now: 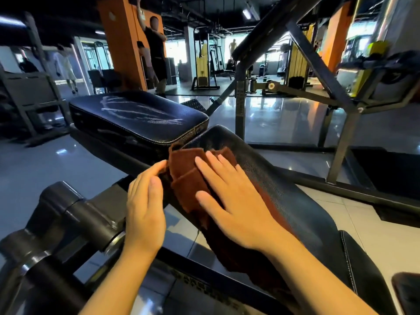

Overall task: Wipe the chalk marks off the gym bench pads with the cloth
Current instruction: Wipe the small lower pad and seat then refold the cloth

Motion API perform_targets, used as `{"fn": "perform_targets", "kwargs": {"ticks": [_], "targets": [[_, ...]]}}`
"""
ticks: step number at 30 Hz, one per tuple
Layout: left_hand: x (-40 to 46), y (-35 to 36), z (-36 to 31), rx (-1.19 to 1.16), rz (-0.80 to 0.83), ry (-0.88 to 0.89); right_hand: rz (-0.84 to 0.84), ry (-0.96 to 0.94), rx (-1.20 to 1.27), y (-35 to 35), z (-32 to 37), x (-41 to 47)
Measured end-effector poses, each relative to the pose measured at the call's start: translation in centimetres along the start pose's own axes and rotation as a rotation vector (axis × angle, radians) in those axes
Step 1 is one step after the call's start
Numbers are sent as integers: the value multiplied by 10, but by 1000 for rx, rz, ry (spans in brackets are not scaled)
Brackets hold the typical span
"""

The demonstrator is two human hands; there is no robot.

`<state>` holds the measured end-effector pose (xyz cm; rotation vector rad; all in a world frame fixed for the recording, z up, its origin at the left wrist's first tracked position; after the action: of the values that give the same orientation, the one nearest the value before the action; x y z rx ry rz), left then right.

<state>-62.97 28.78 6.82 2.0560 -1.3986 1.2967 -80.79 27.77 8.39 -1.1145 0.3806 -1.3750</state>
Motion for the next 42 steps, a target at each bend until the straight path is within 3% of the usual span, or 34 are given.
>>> {"fn": "perform_targets", "kwargs": {"ticks": [3, 6, 11, 14, 18, 21, 24, 27, 33, 36, 38, 42], "targets": [[-4, 0, -5, 3, 25, 68, 3, 130, -14, -4, -44, -54], [-7, 4, -8, -34, 81, 46, 28, 427, 38, -12, -94, -86], [-10, 5, -7, -78, 70, 33, -12, 659, 6, -13, -109, -56], [-9, 7, -7, -124, 52, 24, -26, 620, -26, -10, -80, 0], [-4, 6, -9, -201, 3, 22, -15, 392, 8, -5, -8, 61], [-2, 3, -7, -266, -57, 6, -63, 160, 11, 4, 27, 50], [-4, 3, -6, -292, -50, -4, -75, 86, 30, 6, 19, 17], [-7, 3, -6, -266, 11, 18, -73, 172, -5, 2, -18, -20], [-13, 7, -6, -143, 140, 41, -21, 705, 125, -10, -121, -102], [-15, 13, -10, -69, 175, 53, -22, 880, 59, -10, -126, -104], [-16, 15, -11, -37, 184, 75, -50, 839, -61, -5, -102, -92], [-15, 15, -11, -25, 176, 65, -121, 515, -82, 10, -16, -50]]}}
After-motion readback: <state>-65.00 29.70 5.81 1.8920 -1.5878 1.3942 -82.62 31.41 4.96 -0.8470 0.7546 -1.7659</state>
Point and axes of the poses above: each hand's wrist, its own x-axis towards the middle knuckle, its own y-axis out of the palm, z = x × y, the point moved 1 cm from there along x, towards the middle knuckle, and after that the axes turned 15 degrees about y, right-handed, at the moved point
